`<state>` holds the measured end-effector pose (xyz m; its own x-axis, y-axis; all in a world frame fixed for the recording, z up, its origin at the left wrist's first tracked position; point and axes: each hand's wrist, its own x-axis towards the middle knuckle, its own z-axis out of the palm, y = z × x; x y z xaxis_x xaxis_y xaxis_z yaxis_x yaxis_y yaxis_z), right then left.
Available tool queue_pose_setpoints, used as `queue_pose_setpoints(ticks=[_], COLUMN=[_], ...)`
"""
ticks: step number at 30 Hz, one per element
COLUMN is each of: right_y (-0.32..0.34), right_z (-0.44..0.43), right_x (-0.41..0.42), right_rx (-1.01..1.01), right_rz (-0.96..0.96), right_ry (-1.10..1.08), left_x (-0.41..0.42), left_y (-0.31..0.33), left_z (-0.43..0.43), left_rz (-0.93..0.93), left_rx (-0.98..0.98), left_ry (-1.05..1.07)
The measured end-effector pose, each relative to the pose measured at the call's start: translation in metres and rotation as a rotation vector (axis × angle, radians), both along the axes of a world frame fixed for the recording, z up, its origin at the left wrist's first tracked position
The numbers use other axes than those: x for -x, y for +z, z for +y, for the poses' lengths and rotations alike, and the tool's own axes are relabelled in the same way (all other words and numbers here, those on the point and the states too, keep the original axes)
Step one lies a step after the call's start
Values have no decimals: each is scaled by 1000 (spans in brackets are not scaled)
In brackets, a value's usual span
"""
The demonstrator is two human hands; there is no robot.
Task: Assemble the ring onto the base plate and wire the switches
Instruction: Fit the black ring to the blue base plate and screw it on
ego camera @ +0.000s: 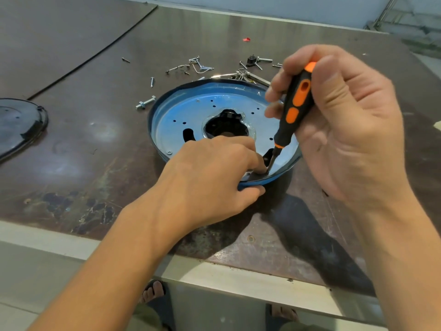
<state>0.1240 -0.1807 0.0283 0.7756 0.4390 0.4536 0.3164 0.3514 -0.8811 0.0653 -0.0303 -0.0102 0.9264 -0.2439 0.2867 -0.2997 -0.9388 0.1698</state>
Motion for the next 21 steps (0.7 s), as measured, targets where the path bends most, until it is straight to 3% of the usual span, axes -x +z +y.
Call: queue_pose_setpoints(ticks=[13,17,21], right_y=[4,1,-2], right_z=[4,0,-2], right_x=[1,-3,0], right_rx=[-59,-107,-62], right_rz=[64,173,87], right_ry=[-60,30,64], left_x=[1,1,2], left_y=[1,2,2], left_z=[-1,-1,0], left_rz=[9,10,10], left_rx=[3,1,6], left_ry=[9,9,13])
